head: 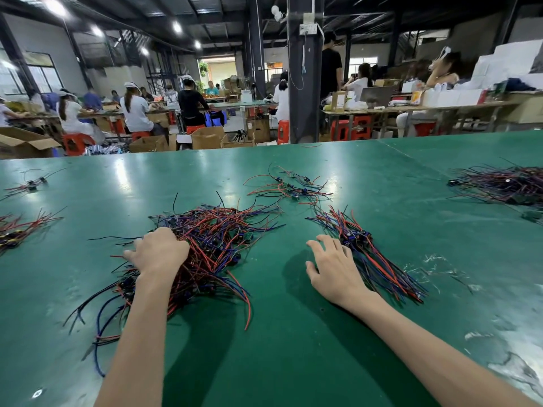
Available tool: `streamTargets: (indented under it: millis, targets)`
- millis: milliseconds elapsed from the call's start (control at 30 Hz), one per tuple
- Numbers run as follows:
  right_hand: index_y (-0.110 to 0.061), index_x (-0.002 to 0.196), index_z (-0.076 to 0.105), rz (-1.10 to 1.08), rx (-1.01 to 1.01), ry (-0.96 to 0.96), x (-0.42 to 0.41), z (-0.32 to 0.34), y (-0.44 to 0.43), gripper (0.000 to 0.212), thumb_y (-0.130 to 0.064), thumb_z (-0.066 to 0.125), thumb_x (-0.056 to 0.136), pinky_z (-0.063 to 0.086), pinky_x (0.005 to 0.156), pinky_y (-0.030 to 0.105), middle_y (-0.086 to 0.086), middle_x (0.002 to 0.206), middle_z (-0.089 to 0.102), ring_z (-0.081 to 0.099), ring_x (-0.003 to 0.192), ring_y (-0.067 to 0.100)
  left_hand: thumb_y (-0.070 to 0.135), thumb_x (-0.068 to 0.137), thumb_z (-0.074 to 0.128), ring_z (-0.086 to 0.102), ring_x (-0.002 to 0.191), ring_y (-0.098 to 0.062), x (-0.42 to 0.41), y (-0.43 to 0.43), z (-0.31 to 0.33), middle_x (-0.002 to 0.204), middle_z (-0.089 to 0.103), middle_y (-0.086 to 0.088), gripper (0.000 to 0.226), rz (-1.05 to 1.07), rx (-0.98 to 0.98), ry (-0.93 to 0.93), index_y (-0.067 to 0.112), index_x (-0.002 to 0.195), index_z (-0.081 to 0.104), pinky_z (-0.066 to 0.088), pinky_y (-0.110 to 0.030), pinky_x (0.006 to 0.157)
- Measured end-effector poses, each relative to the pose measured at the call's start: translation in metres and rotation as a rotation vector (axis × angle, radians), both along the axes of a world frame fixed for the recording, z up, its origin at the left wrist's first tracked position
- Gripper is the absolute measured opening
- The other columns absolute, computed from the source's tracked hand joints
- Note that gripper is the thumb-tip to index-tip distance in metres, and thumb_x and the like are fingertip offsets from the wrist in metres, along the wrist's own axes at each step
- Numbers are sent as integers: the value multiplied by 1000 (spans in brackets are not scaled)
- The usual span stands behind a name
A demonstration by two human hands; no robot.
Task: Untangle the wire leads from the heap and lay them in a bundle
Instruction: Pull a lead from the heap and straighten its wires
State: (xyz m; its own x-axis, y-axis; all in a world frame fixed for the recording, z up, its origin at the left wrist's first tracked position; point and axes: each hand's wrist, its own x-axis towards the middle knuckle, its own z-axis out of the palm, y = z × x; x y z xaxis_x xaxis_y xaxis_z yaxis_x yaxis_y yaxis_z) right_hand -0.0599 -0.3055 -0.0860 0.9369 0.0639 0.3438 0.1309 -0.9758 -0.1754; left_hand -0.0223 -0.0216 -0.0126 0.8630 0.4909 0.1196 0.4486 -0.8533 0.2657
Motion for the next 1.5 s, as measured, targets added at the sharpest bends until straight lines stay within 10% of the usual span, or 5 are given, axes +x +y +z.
streamTargets:
  millis: [233,600,900,1200,1500]
  targets:
    - [-15,141,36,-48,19,33,1,-1,-1,49,-35,41,97,22,109,36,9,146,33,28,135,24,18,88,61,59,95,-31,-1,-1,1,91,65,-10,13,18,-3,-191,18,96,72,35,-41,93]
    - [-18,135,44,27,36,-100,-2,0,0,42,-28,47,94,24,105,31,-1,137,43,34,128,18,9,89,64,51,76,-15,-10,-33,9,97,57,-21,17,-543,-198,-1216,-1,102,62,49,-30,68]
    - [-6,90,69,301,1507,300,-18,32,26,23,-18,51,96,49,58,23,7,75,69,62,60,14,5,77,72,57,86,-16,-35,-113,-28,91,63,-4,40,-1107,-198,-830,4,116,60,47,-31,77]
    - [-4,83,71,118,1630,246,-13,38,7,16,-6,58,91,50,49,22,4,68,69,60,57,14,1,86,62,63,98,-2,-46,-131,-41,110,64,10,80,-1114,-616,-562,35,146,22,54,-18,80]
    - [-10,77,70,69,1605,160,-9,38,2,21,-8,56,93,51,51,22,6,72,69,64,65,13,-9,83,63,62,60,-16,-43,-135,-41,74,63,-6,28,-842,-1100,-74,-2,110,59,58,-28,65]
